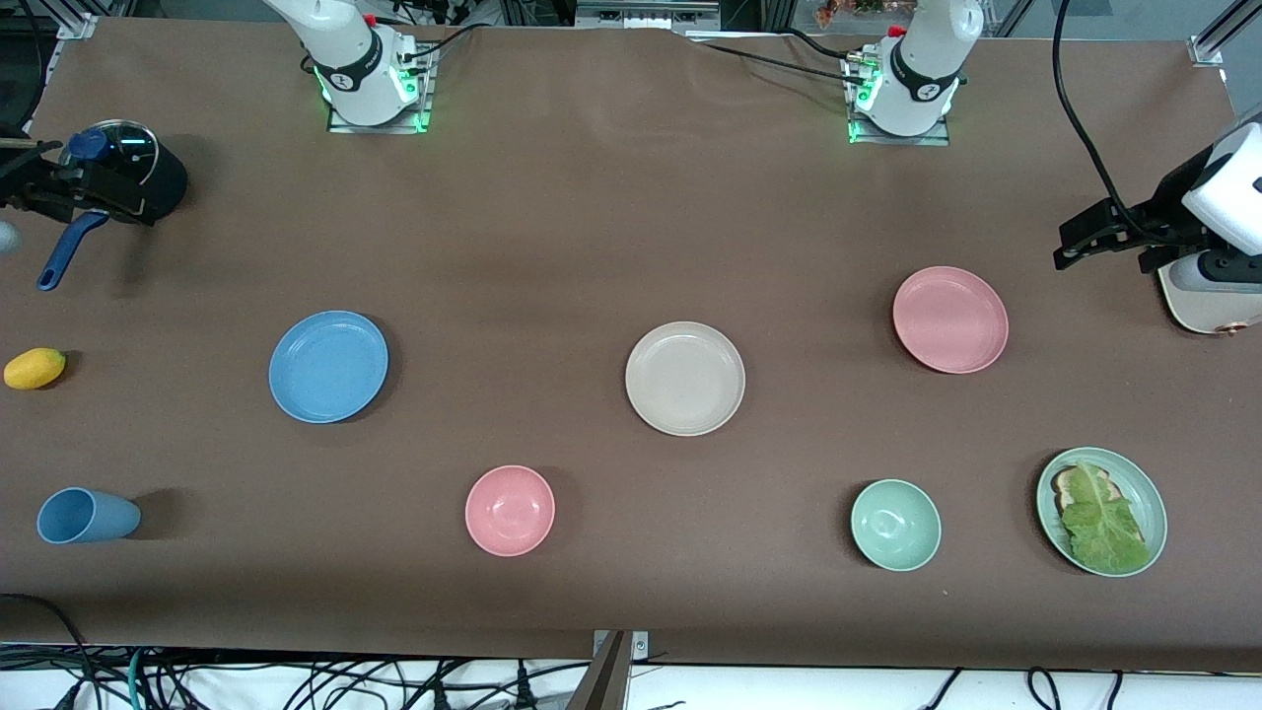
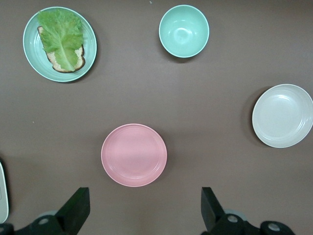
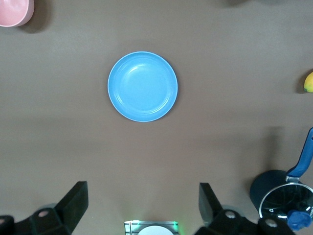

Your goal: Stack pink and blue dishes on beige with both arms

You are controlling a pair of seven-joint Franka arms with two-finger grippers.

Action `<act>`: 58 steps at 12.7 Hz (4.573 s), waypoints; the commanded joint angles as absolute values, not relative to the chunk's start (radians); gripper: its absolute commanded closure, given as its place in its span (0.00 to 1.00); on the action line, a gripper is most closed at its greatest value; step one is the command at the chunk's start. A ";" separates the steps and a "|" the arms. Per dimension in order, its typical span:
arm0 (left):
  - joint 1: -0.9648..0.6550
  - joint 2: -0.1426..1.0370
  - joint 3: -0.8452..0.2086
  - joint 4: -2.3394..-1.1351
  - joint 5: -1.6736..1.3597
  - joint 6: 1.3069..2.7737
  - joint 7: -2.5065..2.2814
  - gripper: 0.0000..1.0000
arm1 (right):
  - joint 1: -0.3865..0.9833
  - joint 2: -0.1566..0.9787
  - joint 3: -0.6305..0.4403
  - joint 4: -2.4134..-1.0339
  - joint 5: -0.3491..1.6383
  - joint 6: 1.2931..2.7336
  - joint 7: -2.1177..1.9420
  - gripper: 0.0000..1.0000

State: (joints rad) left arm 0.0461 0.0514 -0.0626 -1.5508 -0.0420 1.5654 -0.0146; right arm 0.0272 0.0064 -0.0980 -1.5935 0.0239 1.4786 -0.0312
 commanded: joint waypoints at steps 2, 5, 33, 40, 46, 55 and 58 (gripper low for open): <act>0.046 0.060 -0.063 -1.532 -0.026 1.563 -0.006 0.00 | 0.026 0.012 -0.095 -1.572 0.018 1.459 -0.040 0.00; 0.045 0.060 -0.063 -1.531 -0.028 1.563 -0.008 0.00 | 0.026 0.012 -0.095 -1.574 0.018 1.456 -0.040 0.00; 0.076 0.374 -0.055 -1.589 -0.173 1.715 0.009 0.00 | 0.025 0.012 -0.098 -1.574 0.018 1.447 -0.040 0.00; 0.068 0.129 0.046 -2.012 -0.253 1.997 0.348 0.00 | 0.025 0.012 -0.098 -1.574 0.020 1.439 -0.040 0.00; 0.097 0.072 0.118 -2.239 -0.342 2.223 0.676 0.00 | 0.025 0.012 -0.098 -1.574 0.020 1.437 -0.040 0.00; 0.219 0.250 0.127 -2.261 -0.558 2.310 0.969 0.00 | 0.025 0.011 -0.098 -1.574 0.020 1.431 -0.040 0.00; 0.239 0.285 0.129 -2.261 -0.593 2.310 0.971 0.00 | 0.025 0.011 -0.097 -1.574 0.020 1.430 -0.040 0.00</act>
